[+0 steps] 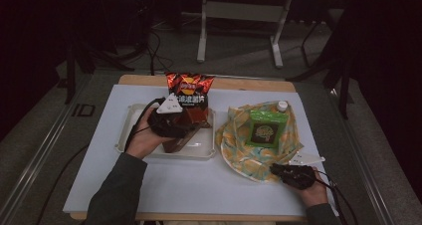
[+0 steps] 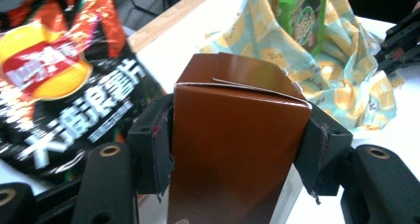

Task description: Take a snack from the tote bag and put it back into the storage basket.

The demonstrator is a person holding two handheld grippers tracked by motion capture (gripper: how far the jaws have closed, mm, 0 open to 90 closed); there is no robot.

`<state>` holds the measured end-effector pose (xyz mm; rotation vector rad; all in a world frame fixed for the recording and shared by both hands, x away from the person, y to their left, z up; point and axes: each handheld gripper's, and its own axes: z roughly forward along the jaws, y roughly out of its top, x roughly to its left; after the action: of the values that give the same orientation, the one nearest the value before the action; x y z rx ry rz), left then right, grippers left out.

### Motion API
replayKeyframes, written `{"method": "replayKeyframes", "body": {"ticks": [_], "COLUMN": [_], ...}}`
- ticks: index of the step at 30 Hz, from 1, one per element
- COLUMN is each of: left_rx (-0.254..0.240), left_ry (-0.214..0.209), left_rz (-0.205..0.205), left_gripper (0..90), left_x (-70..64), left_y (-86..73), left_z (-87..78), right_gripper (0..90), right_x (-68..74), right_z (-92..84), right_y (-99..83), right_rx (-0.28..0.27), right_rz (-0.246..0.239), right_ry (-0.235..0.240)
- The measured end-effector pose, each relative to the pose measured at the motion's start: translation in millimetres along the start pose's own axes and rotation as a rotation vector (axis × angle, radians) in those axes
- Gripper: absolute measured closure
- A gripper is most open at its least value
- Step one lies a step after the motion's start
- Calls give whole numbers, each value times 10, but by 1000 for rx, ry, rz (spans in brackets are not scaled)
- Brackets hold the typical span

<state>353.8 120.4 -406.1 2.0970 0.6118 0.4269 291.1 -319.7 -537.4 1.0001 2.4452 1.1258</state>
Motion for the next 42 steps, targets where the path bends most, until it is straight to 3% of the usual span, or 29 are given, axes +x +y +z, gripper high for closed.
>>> {"method": "replayKeyframes", "body": {"ticks": [14, 29, 42], "left_rx": [59, 89, 136], "left_ry": [-75, -138, -149], "left_rz": [19, 14, 8], "left_gripper": [369, 336, 302], "left_x": [-116, -148, -151], "left_y": [137, 53, -114], "left_z": [430, 543, 575], "right_gripper": [773, 773, 771], "right_x": [0, 0, -1], "right_z": [0, 0, 0], "right_y": [0, -1, -1], "right_rx": [0, 0, -1], "right_rz": [0, 0, 0], "right_ry": [1, 1, 2]}}
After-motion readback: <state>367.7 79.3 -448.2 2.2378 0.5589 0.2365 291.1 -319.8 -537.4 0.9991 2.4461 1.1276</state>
